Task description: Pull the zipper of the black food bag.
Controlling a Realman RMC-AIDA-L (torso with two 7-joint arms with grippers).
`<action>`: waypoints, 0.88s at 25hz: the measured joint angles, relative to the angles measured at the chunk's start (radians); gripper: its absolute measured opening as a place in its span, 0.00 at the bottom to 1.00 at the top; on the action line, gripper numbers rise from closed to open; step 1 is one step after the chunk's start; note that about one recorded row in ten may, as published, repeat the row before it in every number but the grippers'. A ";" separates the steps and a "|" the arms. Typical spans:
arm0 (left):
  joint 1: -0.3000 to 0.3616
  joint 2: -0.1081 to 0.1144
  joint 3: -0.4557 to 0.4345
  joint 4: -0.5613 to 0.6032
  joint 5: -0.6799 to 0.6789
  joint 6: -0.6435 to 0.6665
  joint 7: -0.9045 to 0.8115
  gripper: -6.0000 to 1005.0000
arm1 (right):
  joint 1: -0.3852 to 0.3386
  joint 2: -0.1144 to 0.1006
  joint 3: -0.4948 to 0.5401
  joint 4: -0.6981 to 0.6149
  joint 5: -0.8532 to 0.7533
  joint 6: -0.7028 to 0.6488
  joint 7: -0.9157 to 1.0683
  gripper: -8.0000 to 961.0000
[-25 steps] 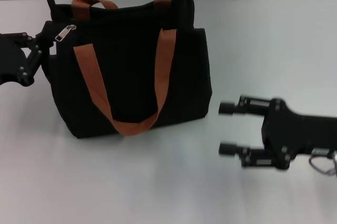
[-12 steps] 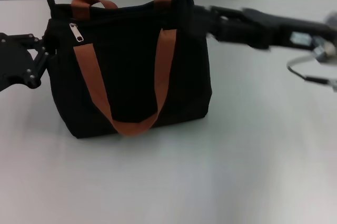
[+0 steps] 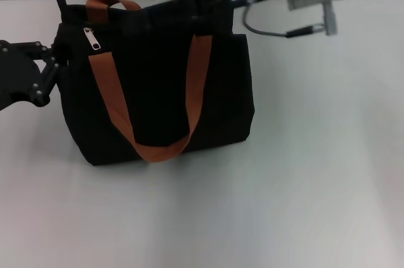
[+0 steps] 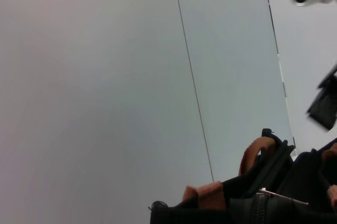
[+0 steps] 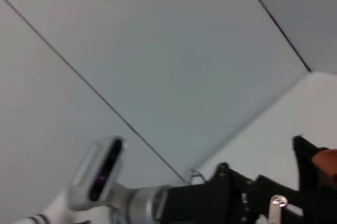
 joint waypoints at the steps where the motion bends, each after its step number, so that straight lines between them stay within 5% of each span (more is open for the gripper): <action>1: 0.000 0.000 0.001 0.000 0.000 0.000 0.000 0.03 | 0.039 0.006 -0.003 0.002 -0.037 0.027 0.033 0.76; 14: -0.003 -0.002 0.003 0.000 0.000 0.004 0.000 0.03 | 0.138 0.028 -0.092 0.001 -0.119 0.146 0.143 0.75; 19: -0.003 -0.001 0.003 0.000 0.000 0.004 0.000 0.03 | 0.151 0.029 -0.097 0.008 -0.120 0.163 0.143 0.54; 21: -0.003 -0.001 0.002 0.000 0.000 0.004 0.000 0.03 | 0.153 0.032 -0.117 0.008 -0.120 0.189 0.143 0.28; 22: -0.003 -0.001 0.002 0.000 0.000 0.004 0.000 0.04 | 0.154 0.032 -0.125 0.009 -0.120 0.194 0.145 0.27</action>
